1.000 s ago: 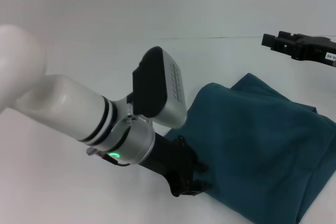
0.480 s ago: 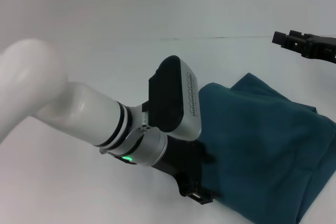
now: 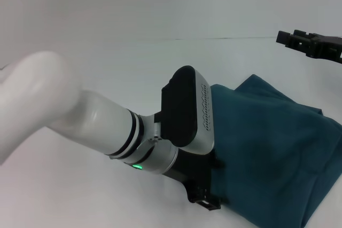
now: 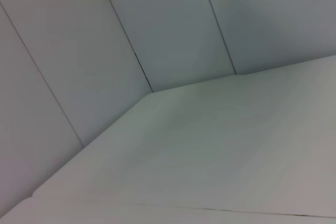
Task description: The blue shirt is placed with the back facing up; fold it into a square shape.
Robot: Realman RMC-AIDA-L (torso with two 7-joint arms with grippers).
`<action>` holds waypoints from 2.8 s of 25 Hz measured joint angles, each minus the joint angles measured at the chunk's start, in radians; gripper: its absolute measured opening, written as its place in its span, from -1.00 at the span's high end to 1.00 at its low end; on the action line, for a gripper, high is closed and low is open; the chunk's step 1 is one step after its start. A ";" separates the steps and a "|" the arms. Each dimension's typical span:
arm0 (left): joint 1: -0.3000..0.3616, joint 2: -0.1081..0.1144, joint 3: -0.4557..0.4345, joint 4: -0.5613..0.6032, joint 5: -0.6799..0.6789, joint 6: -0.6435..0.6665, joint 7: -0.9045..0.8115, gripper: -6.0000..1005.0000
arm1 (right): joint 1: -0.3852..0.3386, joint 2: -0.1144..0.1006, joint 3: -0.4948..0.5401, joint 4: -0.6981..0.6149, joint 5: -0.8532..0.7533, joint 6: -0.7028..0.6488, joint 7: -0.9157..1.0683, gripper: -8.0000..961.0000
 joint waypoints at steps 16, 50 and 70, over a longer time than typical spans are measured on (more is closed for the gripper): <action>0.001 0.000 0.034 -0.025 -0.001 -0.041 0.018 -0.50 | -0.008 -0.002 0.004 0.007 0.005 -0.006 0.002 -0.24; -0.017 0.000 0.046 -0.102 -0.108 -0.104 0.072 0.21 | -0.012 -0.001 0.025 0.009 0.006 -0.017 0.004 -0.24; -0.002 0.002 -0.040 -0.102 -0.067 -0.074 0.060 0.88 | -0.015 -0.007 0.061 0.009 0.002 -0.025 0.016 -0.24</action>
